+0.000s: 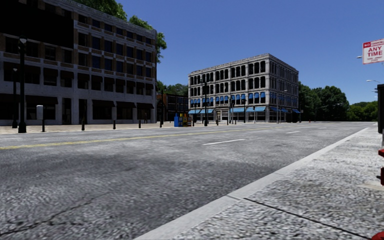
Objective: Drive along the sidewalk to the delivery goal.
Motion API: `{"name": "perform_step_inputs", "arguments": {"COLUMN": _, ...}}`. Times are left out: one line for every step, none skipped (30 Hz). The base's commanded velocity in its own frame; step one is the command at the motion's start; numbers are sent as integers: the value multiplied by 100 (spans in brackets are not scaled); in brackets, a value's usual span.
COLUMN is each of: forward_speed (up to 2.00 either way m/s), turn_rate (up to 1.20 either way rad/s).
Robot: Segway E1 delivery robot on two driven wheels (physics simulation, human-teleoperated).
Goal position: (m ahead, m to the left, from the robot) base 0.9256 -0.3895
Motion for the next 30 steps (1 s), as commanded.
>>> {"name": "perform_step_inputs", "arguments": {"forward_speed": 84, "turn_rate": 0}}
{"name": "perform_step_inputs", "arguments": {"forward_speed": 84, "turn_rate": 0}}
{"name": "perform_step_inputs", "arguments": {"forward_speed": 84, "turn_rate": 0}}
{"name": "perform_step_inputs", "arguments": {"forward_speed": 84, "turn_rate": 0}}
{"name": "perform_step_inputs", "arguments": {"forward_speed": 84, "turn_rate": 0}}
{"name": "perform_step_inputs", "arguments": {"forward_speed": 84, "turn_rate": 0}}
{"name": "perform_step_inputs", "arguments": {"forward_speed": 84, "turn_rate": 0}}
{"name": "perform_step_inputs", "arguments": {"forward_speed": 84, "turn_rate": 0}}
{"name": "perform_step_inputs", "arguments": {"forward_speed": 84, "turn_rate": 0}}
{"name": "perform_step_inputs", "arguments": {"forward_speed": 84, "turn_rate": 0}}
{"name": "perform_step_inputs", "arguments": {"forward_speed": 84, "turn_rate": 0}}
{"name": "perform_step_inputs", "arguments": {"forward_speed": 84, "turn_rate": 0}}
{"name": "perform_step_inputs", "arguments": {"forward_speed": 84, "turn_rate": 0}}
{"name": "perform_step_inputs", "arguments": {"forward_speed": 83, "turn_rate": 0}}
{"name": "perform_step_inputs", "arguments": {"forward_speed": 82, "turn_rate": 0}}
{"name": "perform_step_inputs", "arguments": {"forward_speed": 82, "turn_rate": 0}}
{"name": "perform_step_inputs", "arguments": {"forward_speed": 82, "turn_rate": 0}}
{"name": "perform_step_inputs", "arguments": {"forward_speed": 82, "turn_rate": 0}}
{"name": "perform_step_inputs", "arguments": {"forward_speed": 69, "turn_rate": 0}}
{"name": "perform_step_inputs", "arguments": {"forward_speed": 0, "turn_rate": 0}}
{"name": "perform_step_inputs", "arguments": {"forward_speed": 0, "turn_rate": 0}}
{"name": "perform_step_inputs", "arguments": {"forward_speed": 0, "turn_rate": 0}}
{"name": "perform_step_inputs", "arguments": {"forward_speed": 0, "turn_rate": 0}}
{"name": "perform_step_inputs", "arguments": {"forward_speed": 0, "turn_rate": 0}}
{"name": "perform_step_inputs", "arguments": {"forward_speed": 0, "turn_rate": 0}}
{"name": "perform_step_inputs", "arguments": {"forward_speed": 0, "turn_rate": 0}}
{"name": "perform_step_inputs", "arguments": {"forward_speed": 0, "turn_rate": 0}}
{"name": "perform_step_inputs", "arguments": {"forward_speed": 0, "turn_rate": 0}}
{"name": "perform_step_inputs", "arguments": {"forward_speed": 0, "turn_rate": 0}}
{"name": "perform_step_inputs", "arguments": {"forward_speed": 0, "turn_rate": 0}}
